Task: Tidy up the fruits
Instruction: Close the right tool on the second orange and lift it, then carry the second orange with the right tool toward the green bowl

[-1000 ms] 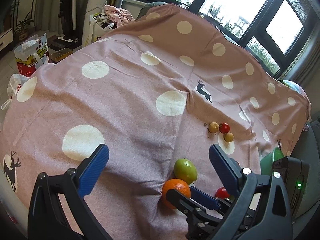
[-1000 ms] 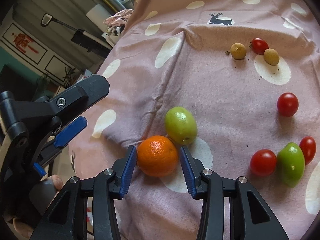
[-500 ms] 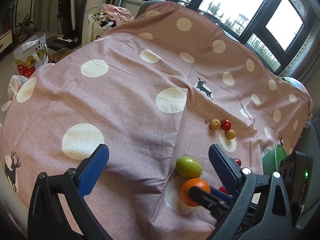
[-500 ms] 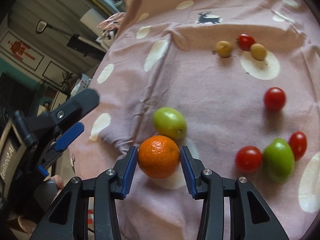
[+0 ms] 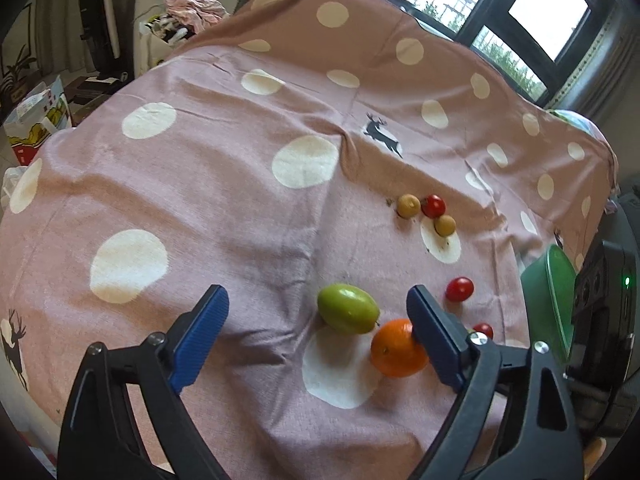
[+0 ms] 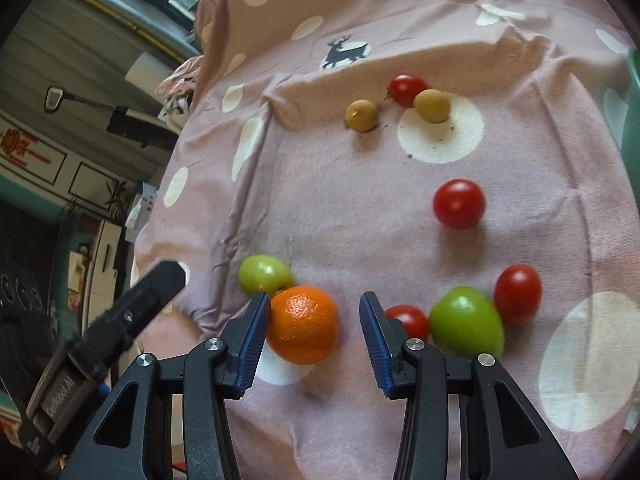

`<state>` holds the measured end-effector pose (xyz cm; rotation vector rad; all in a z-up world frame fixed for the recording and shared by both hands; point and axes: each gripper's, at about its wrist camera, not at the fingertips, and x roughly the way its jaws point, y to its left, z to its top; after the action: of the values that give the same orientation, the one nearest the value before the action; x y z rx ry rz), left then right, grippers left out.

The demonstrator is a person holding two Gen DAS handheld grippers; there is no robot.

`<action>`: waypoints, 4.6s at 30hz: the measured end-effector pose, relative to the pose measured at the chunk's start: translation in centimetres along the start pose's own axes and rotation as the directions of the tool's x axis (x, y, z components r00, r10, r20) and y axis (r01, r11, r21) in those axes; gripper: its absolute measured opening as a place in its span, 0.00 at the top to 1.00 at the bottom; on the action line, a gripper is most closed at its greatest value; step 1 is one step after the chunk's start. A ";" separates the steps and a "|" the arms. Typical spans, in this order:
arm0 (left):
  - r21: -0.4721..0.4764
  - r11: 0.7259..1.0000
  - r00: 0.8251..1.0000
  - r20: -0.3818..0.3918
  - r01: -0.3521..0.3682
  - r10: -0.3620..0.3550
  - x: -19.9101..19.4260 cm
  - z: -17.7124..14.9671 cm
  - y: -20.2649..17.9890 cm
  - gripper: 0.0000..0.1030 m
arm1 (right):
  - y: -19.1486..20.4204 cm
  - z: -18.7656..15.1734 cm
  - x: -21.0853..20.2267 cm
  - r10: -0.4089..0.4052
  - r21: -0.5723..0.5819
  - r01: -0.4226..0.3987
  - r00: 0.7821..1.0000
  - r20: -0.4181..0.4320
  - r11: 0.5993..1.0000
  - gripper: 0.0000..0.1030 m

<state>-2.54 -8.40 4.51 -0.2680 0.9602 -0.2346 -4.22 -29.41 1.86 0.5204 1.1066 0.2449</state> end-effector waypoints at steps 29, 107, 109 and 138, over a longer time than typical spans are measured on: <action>0.147 0.969 0.955 -0.248 0.201 -0.160 4.3 -3.4 -6.5 0.46 | -0.8 0.8 -1.0 -0.027 -0.025 0.027 1.000 0.015 0.999 0.56; 0.336 0.913 0.967 0.018 0.233 -0.253 -3.1 -2.8 -14.0 0.55 | 1.1 -0.5 -10.8 0.037 -0.121 0.001 0.950 0.310 0.993 0.55; 0.354 0.904 0.965 0.017 0.238 -0.261 -3.2 -2.8 -14.8 0.55 | 0.6 -0.5 -11.5 0.034 -0.109 0.001 0.944 0.327 0.994 0.55; 0.520 0.777 0.926 -0.079 0.354 -0.369 -0.9 -4.9 -25.0 0.54 | -8.6 -1.1 -17.6 -0.054 0.117 -0.003 0.876 0.479 0.993 0.55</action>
<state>-9.01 -32.26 10.69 0.0582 0.7731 -0.8381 -13.50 -44.16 10.89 0.6284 0.6396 0.0208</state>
